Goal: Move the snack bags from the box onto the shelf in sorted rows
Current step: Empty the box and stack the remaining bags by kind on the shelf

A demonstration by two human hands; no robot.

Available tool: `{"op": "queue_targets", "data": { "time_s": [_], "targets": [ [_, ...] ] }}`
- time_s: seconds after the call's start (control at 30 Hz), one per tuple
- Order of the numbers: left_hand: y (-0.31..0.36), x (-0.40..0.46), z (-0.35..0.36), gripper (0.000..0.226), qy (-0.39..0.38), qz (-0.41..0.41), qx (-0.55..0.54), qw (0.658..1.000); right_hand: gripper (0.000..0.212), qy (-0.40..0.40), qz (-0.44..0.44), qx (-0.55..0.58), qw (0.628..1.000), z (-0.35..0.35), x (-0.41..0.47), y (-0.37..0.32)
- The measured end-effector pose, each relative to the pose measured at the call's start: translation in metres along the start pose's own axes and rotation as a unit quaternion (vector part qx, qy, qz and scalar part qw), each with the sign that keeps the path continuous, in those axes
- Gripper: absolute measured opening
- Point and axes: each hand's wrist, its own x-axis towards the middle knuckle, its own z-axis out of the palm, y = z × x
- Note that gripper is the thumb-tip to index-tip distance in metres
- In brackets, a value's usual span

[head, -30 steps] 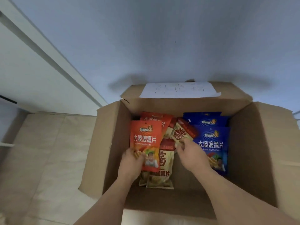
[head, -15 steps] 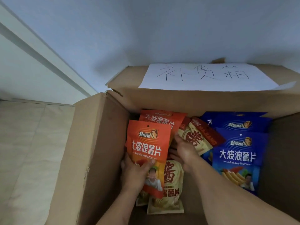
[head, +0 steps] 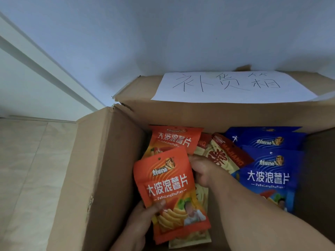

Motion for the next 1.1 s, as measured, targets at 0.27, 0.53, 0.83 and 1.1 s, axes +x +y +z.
{"op": "queue_targets", "data": {
  "time_s": [0.27, 0.53, 0.83, 1.1],
  "targets": [
    [0.005, -0.029, 0.019, 0.045, -0.069, -0.040, 0.010, 0.997, 0.028, 0.018, -0.048, 0.106, 0.993, -0.023, -0.035, 0.010],
    [0.045, -0.124, 0.031, 0.061, -0.134, 0.018, 0.177, 0.975, 0.023, 0.095, -0.141, 0.155, 0.973, -0.083, -0.165, 0.016],
    [0.108, -0.294, 0.118, 0.035, -0.212, 0.140, 0.317, 0.914, 0.027, 0.217, -0.261, 0.228, 0.913, -0.138, -0.390, 0.044],
    [0.074, -0.456, 0.151, 0.039, -0.397, 0.203, 0.446, 0.776, 0.015, 0.344, -0.363, 0.289, 0.816, -0.122, -0.610, 0.160]
  ]
}}
